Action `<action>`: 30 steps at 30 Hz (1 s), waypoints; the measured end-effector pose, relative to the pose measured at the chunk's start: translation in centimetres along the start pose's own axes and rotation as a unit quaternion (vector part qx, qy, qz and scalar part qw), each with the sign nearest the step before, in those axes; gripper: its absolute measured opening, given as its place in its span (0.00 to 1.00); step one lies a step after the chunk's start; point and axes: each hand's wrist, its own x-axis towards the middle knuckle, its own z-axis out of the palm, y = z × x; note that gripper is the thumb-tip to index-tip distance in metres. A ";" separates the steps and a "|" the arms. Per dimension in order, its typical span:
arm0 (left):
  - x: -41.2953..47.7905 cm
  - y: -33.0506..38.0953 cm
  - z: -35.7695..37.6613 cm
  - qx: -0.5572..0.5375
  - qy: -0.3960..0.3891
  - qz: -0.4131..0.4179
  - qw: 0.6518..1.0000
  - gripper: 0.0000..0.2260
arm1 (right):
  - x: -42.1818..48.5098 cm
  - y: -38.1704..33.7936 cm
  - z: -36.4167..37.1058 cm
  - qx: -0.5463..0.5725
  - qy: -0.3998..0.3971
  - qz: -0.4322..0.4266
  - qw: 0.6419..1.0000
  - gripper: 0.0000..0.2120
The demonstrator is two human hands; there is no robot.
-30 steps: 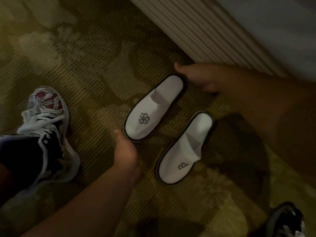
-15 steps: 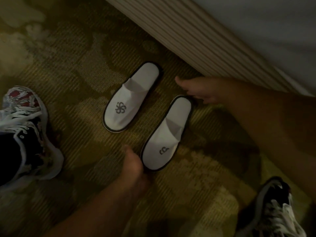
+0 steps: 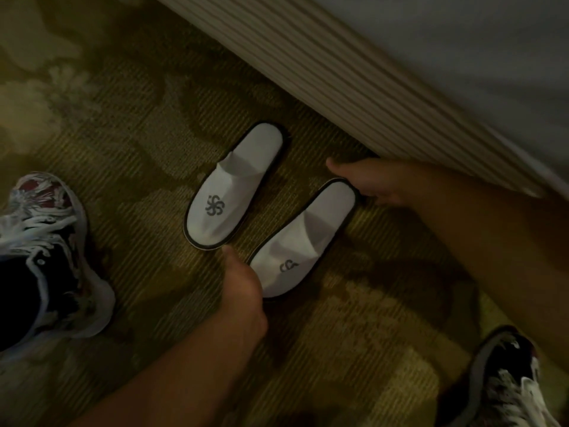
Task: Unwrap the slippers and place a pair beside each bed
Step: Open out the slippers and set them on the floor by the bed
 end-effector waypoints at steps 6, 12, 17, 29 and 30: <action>0.4 -0.1 -0.6 -0.001 -0.023 0.020 1.000 0.40 | 0.4 -0.5 0.9 -0.035 -0.004 0.013 0.999 0.44; -0.2 0.0 -0.6 -0.016 -0.031 0.038 0.999 0.39 | 0.4 -2.5 0.6 -0.052 -0.022 0.048 0.997 0.47; -0.7 0.0 -0.4 -0.032 -0.003 0.059 0.998 0.38 | 0.5 -5.5 0.4 -0.042 0.008 0.019 0.999 0.48; -0.2 2.8 -0.8 -0.084 0.006 0.048 0.995 0.41 | 2.2 -9.9 1.4 -0.067 0.029 -0.022 0.997 0.42; -0.3 2.9 -0.9 -0.084 0.006 0.046 0.995 0.41 | 2.2 -9.8 1.5 -0.069 0.028 -0.019 0.997 0.41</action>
